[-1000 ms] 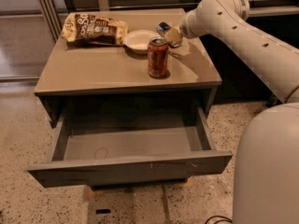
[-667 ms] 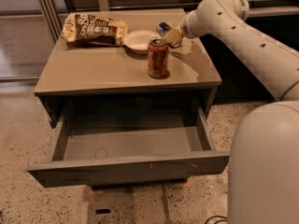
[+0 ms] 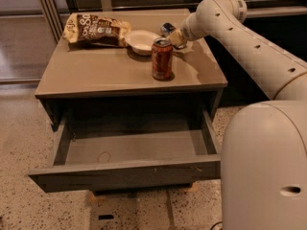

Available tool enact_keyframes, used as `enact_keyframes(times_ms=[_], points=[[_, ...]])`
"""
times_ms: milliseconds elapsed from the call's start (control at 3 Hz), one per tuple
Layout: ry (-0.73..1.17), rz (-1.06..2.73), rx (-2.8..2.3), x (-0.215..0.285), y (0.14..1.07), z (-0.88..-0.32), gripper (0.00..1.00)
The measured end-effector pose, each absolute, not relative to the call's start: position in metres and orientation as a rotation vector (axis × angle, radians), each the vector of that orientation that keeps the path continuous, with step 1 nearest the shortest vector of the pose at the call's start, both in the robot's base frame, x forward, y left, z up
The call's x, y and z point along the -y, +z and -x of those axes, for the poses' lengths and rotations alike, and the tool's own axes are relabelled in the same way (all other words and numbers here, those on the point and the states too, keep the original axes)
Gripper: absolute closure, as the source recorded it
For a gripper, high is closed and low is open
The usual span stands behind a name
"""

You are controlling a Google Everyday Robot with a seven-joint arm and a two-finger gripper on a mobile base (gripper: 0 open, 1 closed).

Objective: Place redbull can into top drawer

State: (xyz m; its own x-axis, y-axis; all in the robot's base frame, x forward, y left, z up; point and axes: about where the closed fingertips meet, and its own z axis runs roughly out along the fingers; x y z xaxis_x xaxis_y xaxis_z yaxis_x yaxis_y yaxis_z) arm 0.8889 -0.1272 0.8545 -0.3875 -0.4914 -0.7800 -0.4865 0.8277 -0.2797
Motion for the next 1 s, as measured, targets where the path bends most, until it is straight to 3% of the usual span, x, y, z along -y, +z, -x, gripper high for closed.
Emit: enact_keyframes(times_ms=[667, 1000], points=[[-0.01, 0.747, -2.068, 0.1183, 0.839, -0.8986, 0.3], [-0.01, 0.747, -2.068, 0.1183, 0.839, -0.8986, 0.49]])
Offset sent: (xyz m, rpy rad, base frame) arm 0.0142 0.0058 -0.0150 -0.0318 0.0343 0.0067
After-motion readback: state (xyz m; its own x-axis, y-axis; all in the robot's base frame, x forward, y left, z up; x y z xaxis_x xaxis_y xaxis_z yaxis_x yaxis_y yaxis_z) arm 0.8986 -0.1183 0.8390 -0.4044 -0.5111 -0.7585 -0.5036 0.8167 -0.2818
